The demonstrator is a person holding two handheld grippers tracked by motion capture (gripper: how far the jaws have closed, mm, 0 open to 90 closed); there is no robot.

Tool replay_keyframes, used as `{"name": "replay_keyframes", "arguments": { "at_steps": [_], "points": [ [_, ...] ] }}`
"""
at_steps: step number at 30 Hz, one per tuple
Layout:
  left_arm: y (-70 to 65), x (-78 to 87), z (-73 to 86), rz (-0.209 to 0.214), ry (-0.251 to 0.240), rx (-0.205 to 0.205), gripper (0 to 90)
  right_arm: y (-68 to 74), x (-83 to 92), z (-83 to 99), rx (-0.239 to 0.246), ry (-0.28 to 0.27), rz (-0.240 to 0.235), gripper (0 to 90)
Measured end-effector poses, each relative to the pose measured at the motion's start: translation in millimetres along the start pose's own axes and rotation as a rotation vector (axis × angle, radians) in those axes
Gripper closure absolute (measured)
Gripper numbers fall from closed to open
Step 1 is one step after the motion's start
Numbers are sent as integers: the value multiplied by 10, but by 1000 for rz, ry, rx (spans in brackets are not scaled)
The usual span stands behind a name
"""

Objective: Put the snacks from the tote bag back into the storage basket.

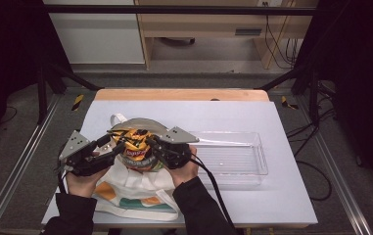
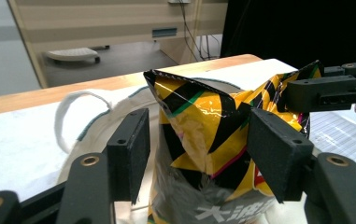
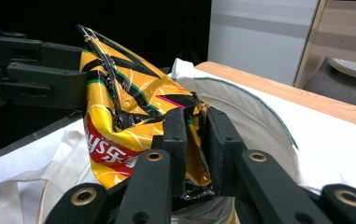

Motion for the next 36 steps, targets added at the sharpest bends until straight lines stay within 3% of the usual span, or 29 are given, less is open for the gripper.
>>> {"name": "replay_keyframes", "arguments": {
  "at_steps": [3, 7, 9, 11, 14, 15, 19, 24, 27, 30, 36],
  "points": [
    [-6, -63, 16, 51, 6, 18, 452, -6, -5, 0, -7, 4, -3, 821],
    [-13, -99, 30, 66, 15, 25, 527, 0, -12, 3, -4, 3, -2, 831],
    [-3, -112, 34, 54, 19, 31, 630, 0, -15, 6, 2, 2, 3, 835],
    [2, -115, 37, 49, 20, 33, 664, -2, -14, 6, 2, 2, 1, 835],
    [7, -124, 52, 31, 24, 33, 785, 5, -11, 3, 1, 0, -4, 833],
    [8, -129, 60, 9, 27, 25, 812, 12, -11, -2, -5, -2, -6, 806],
    [9, -128, 75, -27, 29, 10, 866, 8, 12, -27, -11, -19, -2, 655],
    [-9, -122, 83, -41, 27, 13, 885, 5, 46, -22, 9, -20, 8, 620],
    [-24, -112, 89, -50, 28, 14, 889, 10, 45, -16, 2, -12, -1, 662],
    [-44, -96, 84, -49, 28, 17, 890, 10, 41, -9, -26, 9, -16, 834],
    [-94, -49, 55, -39, 23, 20, 894, 5, 65, -26, -19, 15, -12, 886]
  ]
}}
Point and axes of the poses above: each handheld gripper's, and its own axes: x roughly backward along the jaws, z roughly out of its underside, y roughly to its left, the point moved 10 cm from there along -x, roughly forward along the jaws, and after that the axes turned 12 degrees about z, right-handed, at the moved point
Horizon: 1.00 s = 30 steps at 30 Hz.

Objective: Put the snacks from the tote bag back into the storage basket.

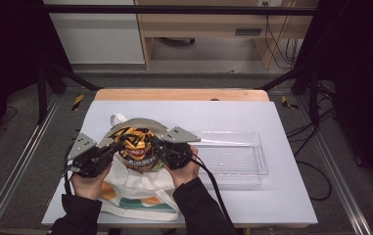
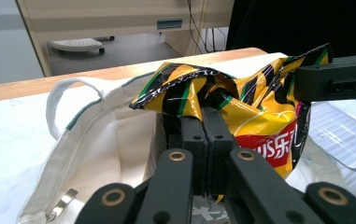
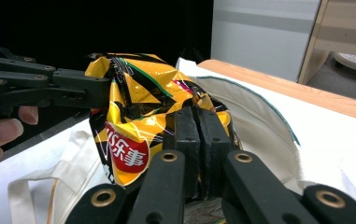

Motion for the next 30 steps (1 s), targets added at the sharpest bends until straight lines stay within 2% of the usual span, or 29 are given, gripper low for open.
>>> {"name": "replay_keyframes", "arguments": {
  "at_steps": [11, 21, 30],
  "points": [
    [-114, 145, -168, 3, -47, -6, 900, -3, 116, -174, -22, -39, -19, 892],
    [-179, 246, -304, 0, -86, -9, 900, 22, 189, -348, -10, -66, -34, 894],
    [-262, 307, -448, 8, -120, -17, 900, 31, 325, -514, -3, -95, -43, 894]
  ]
}}
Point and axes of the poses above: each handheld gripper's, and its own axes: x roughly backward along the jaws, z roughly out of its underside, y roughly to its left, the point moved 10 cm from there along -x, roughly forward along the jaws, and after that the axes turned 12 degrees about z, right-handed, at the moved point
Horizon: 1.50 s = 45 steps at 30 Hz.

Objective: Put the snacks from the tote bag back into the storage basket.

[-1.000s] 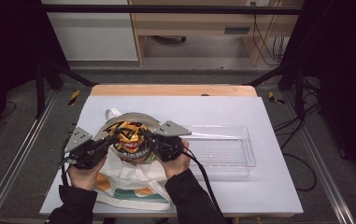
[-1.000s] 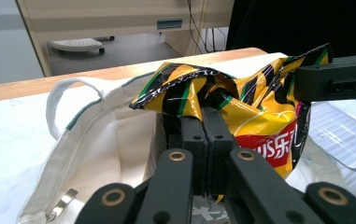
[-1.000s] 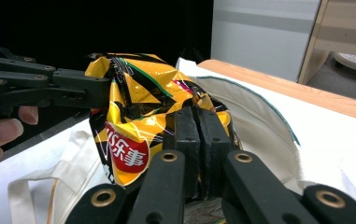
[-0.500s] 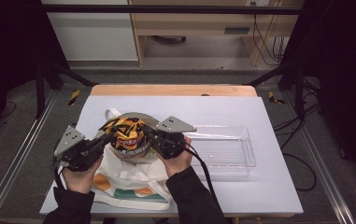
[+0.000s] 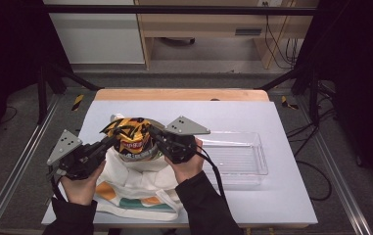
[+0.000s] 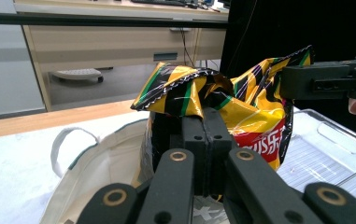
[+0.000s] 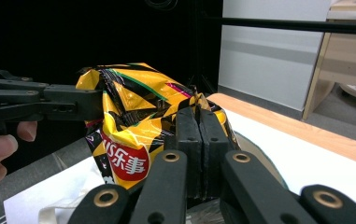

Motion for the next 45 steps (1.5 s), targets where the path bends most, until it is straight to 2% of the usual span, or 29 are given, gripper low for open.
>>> {"name": "replay_keyframes", "arguments": {
  "at_steps": [23, 34, 45],
  "points": [
    [-252, -84, -380, 31, -41, -40, 900, -148, 298, -329, 22, -56, 36, 895],
    [-340, -87, -540, 51, -50, -42, 900, -178, 422, -504, 36, -85, 50, 895],
    [-507, -281, -621, 78, -47, -54, 900, -363, 575, -550, 37, -88, 91, 896]
  ]
}}
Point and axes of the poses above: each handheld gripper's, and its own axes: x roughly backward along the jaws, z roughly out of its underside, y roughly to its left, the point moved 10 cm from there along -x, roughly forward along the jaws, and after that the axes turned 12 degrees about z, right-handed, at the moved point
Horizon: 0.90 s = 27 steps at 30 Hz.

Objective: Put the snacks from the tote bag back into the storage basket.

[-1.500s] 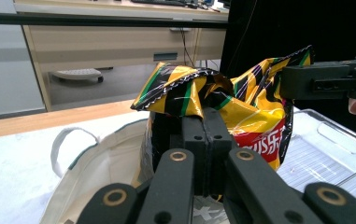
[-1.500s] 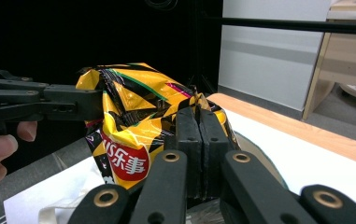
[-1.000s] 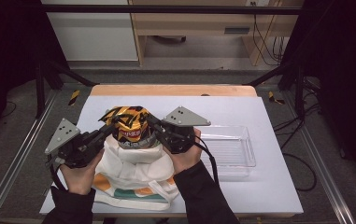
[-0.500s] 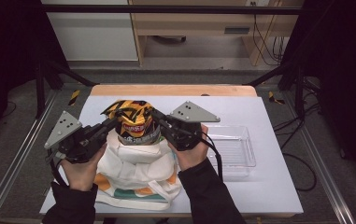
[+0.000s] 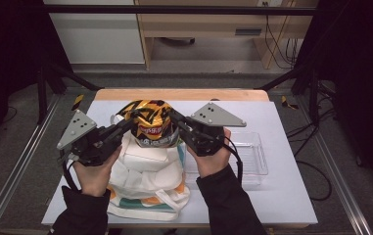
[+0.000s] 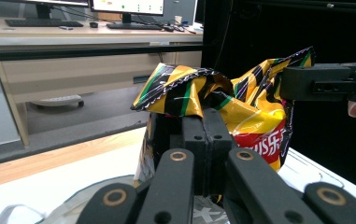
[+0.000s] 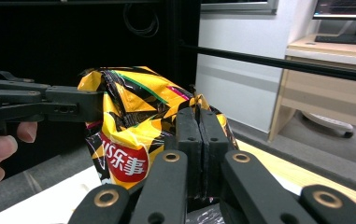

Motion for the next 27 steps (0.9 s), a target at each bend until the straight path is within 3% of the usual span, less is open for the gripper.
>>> {"name": "replay_keyframes", "arguments": {
  "at_steps": [14, 27],
  "points": [
    [-267, -381, -57, 54, 23, -17, 900, -385, 240, 7, -6, -4, 66, 896],
    [-495, -720, -14, 100, 46, -22, 900, -731, 459, 102, -24, 2, 117, 896]
  ]
}}
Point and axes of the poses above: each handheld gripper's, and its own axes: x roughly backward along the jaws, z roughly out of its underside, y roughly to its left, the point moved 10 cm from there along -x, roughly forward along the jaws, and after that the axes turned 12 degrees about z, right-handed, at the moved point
